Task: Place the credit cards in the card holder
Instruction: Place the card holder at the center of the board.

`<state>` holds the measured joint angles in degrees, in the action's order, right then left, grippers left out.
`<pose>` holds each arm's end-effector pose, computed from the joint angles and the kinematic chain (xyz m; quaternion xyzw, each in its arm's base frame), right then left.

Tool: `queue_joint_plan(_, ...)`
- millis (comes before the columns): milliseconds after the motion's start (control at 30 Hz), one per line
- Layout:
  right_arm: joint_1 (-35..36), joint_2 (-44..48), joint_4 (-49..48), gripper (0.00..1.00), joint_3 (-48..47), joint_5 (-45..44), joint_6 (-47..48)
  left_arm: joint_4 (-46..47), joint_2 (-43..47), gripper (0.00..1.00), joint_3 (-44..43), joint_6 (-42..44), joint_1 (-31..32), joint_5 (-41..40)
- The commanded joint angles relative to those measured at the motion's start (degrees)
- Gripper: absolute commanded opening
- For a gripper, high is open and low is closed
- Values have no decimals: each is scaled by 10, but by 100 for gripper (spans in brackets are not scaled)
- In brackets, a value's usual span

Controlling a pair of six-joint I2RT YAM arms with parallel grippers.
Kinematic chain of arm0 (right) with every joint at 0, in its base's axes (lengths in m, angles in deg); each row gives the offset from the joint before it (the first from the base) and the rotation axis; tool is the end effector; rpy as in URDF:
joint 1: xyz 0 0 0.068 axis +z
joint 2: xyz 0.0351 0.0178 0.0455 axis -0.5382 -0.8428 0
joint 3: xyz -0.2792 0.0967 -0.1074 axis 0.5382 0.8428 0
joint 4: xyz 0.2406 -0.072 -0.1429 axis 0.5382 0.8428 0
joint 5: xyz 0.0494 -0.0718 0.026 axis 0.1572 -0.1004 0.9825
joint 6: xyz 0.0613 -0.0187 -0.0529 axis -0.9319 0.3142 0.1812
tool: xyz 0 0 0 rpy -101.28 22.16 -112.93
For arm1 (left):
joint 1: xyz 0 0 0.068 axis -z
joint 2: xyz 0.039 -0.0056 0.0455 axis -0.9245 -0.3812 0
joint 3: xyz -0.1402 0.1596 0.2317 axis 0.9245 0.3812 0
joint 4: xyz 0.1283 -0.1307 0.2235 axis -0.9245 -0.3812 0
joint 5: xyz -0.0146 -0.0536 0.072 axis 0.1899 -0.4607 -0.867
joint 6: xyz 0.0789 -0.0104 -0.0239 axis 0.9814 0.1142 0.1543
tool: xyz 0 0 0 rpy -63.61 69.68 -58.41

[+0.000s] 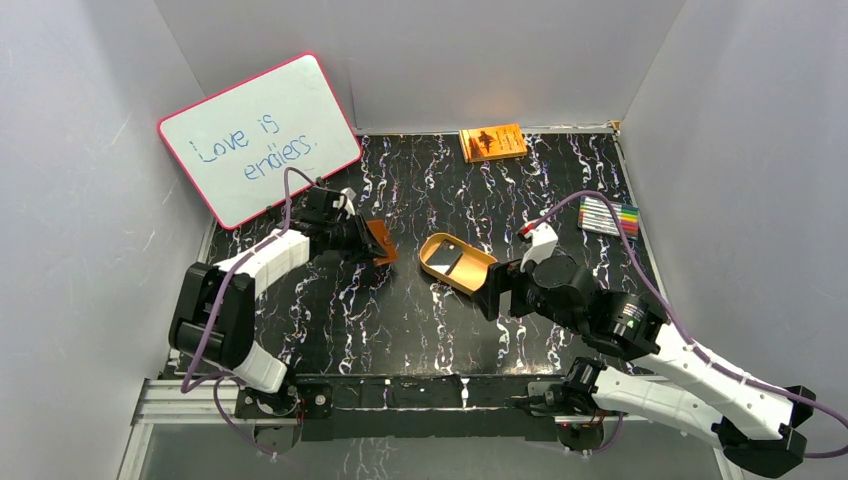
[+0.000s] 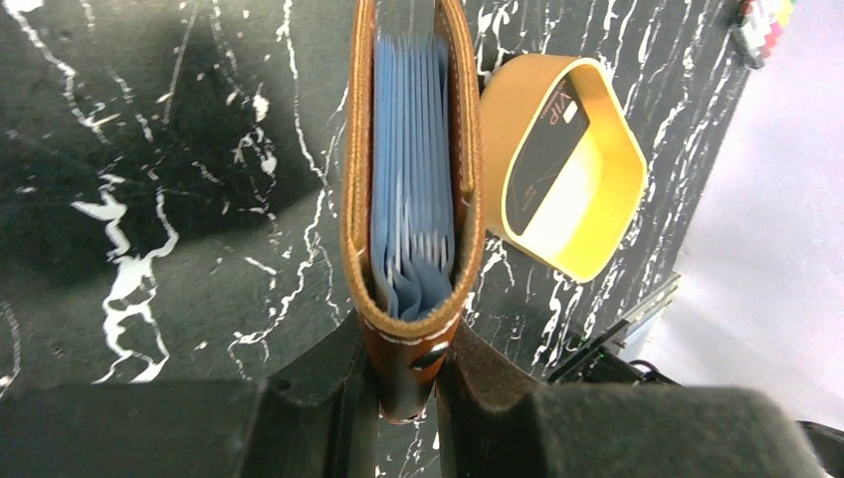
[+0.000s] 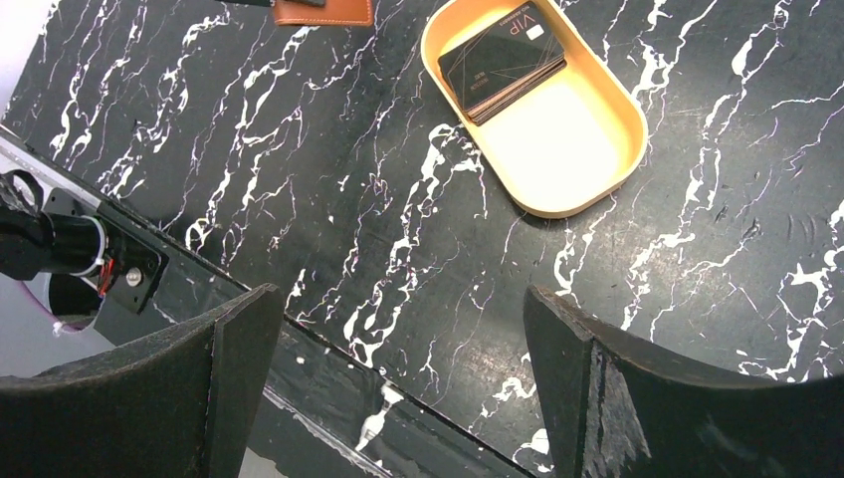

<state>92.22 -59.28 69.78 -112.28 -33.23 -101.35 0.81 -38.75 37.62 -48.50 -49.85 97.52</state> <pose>0.1051 0.1316 0.3468 -0.1209 0.8385 0.2628 0.4617 0.3362 -0.1405 0.2080 -0.0782 0.9036 -0.3535 0.2289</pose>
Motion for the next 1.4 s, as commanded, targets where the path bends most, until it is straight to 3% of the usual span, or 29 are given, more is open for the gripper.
queue_joint_plan(0, 1, 1, -37, 98, 6, 8, 2, 64, -15, 0, 12, -41, -1, 69)
queue_joint_plan(1100, 1, -30, -86, 98, 20, 43, -8, 63, -68, 0, 41, -13, 34, 110)
queue_joint_plan(1367, 1, -26, -87, 98, 19, 42, -4, 56, -70, 20, 51, -6, 34, 94)
